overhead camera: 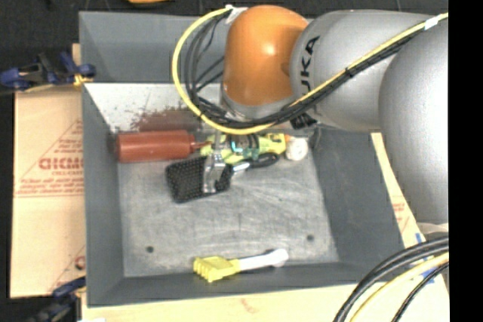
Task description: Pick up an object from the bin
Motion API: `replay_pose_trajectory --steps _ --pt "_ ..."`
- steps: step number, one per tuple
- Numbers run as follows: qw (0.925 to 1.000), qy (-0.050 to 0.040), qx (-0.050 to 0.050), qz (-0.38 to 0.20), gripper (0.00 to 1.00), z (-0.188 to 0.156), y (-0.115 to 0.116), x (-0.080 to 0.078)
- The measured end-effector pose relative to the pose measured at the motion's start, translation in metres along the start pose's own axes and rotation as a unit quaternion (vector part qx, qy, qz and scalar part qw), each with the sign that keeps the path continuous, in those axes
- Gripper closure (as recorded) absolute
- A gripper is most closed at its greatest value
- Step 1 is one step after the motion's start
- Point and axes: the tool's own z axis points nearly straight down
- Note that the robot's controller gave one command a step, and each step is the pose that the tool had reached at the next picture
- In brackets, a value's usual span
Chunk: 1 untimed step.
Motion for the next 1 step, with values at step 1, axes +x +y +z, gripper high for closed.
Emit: replay_pose_trajectory --steps 1 --pt "1.0000 -0.0020 0.000 0.001 0.00 -0.0017 -0.0004 -0.0013"
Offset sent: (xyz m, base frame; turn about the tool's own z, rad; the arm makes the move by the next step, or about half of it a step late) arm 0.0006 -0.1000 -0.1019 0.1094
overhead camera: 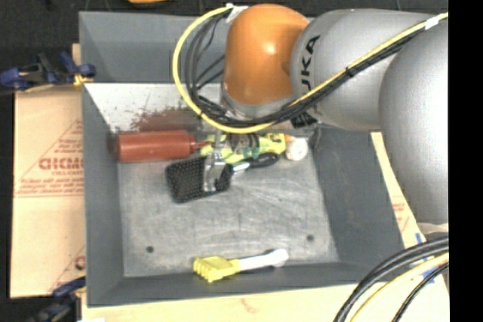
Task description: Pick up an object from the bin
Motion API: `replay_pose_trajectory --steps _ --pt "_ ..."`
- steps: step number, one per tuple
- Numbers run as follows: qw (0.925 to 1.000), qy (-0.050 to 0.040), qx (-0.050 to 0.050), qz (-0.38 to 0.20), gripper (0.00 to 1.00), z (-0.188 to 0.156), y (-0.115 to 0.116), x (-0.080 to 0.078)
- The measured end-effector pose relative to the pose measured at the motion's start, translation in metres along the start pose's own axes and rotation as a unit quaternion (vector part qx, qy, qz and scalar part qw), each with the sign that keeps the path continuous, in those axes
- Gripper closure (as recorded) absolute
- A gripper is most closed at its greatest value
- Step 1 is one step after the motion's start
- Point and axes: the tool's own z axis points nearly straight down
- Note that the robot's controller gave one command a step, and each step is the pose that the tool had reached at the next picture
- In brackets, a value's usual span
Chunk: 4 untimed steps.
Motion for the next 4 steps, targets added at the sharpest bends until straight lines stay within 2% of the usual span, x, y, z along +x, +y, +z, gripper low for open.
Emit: replay_pose_trajectory --steps 1,2,3,4 --pt "0.9994 -0.0023 0.000 0.035 0.00 0.067 -0.066 -0.001" --pt "0.9984 0.0004 0.002 -0.056 0.00 0.098 -0.086 -0.029" --pt "0.9997 -0.0008 0.001 0.025 0.00 0.099 -0.079 -0.027" --pt "0.9980 -0.0002 0.001 0.063 0.00 0.099 -0.081 -0.027"
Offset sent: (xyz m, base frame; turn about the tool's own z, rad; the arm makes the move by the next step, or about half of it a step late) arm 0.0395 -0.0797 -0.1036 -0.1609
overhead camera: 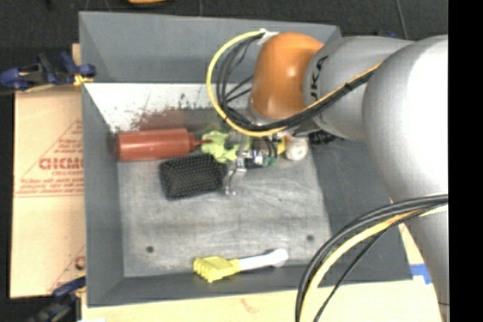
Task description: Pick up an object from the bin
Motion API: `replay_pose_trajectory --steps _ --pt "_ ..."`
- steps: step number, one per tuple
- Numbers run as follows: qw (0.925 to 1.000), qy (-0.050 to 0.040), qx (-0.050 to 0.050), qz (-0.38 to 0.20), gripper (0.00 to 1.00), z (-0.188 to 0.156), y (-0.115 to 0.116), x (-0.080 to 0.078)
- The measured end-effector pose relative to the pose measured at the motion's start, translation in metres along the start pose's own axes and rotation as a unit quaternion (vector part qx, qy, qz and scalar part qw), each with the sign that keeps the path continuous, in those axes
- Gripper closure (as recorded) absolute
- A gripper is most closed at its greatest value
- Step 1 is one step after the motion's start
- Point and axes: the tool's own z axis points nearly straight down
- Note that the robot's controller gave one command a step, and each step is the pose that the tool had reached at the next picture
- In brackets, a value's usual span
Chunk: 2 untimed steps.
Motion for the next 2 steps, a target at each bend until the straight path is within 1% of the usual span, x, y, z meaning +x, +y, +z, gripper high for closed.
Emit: replay_pose_trajectory --steps 1,2 --pt "0.9992 0.0008 0.002 -0.039 1.00 -0.0010 -0.0009 -0.0014" --pt "0.9992 0.0008 0.002 -0.039 1.00 -0.0010 -0.0009 -0.0014"
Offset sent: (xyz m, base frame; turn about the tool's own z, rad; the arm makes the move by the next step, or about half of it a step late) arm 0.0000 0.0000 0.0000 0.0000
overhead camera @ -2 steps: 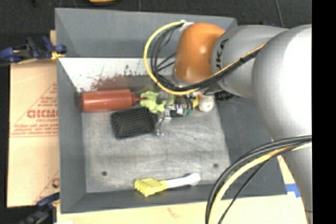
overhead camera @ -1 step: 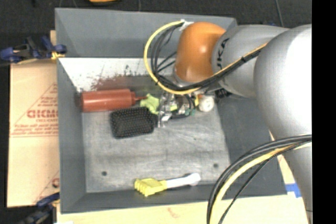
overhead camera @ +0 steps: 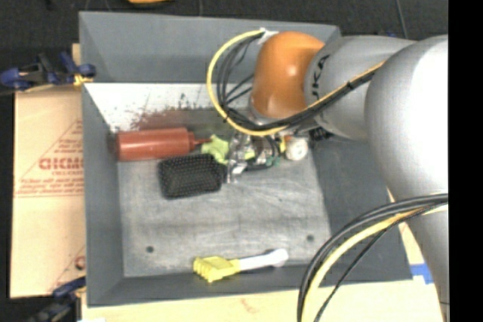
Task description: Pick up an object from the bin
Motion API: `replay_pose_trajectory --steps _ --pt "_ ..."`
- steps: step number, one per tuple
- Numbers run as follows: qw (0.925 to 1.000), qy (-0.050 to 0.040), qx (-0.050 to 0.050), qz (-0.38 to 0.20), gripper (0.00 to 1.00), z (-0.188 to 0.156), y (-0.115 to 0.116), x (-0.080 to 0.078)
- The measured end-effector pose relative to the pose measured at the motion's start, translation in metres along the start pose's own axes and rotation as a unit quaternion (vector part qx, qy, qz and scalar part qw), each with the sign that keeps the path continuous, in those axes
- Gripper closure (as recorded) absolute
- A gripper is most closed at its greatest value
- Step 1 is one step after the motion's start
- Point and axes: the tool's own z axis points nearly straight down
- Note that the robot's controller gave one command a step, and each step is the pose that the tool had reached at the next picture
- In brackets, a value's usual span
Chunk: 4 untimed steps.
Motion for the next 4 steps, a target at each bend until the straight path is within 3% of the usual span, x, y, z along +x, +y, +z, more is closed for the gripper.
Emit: replay_pose_trajectory --steps 2,4 --pt "1.0000 0.0064 -0.001 0.001 1.00 -0.022 0.000 0.004" --pt "1.0000 -0.0010 -0.001 0.001 1.00 -0.055 0.000 0.000"
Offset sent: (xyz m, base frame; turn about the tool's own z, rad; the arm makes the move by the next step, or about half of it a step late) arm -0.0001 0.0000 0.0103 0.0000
